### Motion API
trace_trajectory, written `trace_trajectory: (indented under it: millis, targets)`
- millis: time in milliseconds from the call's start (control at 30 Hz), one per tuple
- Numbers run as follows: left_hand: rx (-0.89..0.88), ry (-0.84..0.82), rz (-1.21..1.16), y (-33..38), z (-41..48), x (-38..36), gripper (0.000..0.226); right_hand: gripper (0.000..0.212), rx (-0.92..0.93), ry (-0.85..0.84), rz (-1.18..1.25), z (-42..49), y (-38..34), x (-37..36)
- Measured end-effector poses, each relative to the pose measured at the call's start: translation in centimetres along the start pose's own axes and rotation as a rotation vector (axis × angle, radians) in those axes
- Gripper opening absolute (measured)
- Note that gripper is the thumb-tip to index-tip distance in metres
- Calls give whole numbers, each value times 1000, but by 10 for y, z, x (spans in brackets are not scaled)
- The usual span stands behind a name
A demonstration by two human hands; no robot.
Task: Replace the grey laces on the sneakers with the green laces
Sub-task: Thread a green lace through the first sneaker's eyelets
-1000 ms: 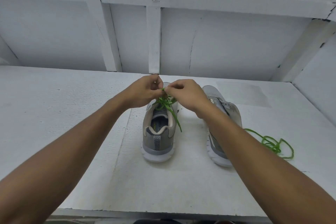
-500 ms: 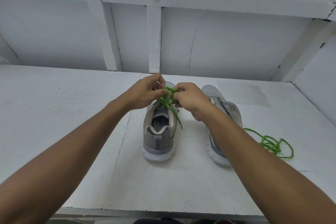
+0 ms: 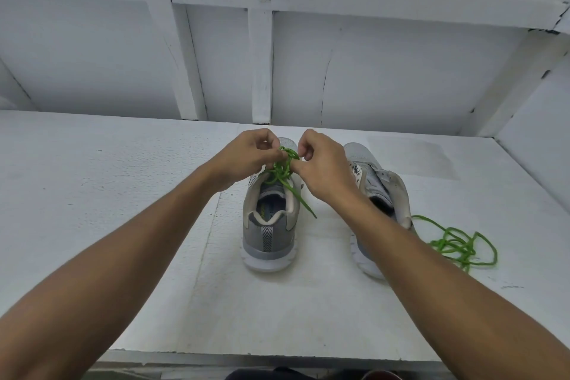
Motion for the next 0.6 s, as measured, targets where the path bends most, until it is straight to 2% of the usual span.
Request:
trace_trajectory:
  millis: [233, 367, 500, 600]
  targets:
    - [-8, 63, 24, 2, 1, 5, 16, 12, 6, -77, 16, -2, -3, 1]
    - [32, 44, -16, -4, 2, 6, 14, 4, -33, -113, 47, -6, -1, 0]
    - [35, 4, -69, -5, 2, 6, 16, 18, -68, -140, 109, -6, -4, 0]
    - [46, -34, -116, -6, 0, 7, 16, 10, -114, -189, 171, -5, -2, -1]
Point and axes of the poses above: each hand's wrist, its own z-axis towards the middle knuckle, its own x-axis out of the back of the hand, y = z × x, the point moved 5 cm from there along z, towards the middle knuckle, and after that the axes turned 1 degree about x, right-handed, at the moved point
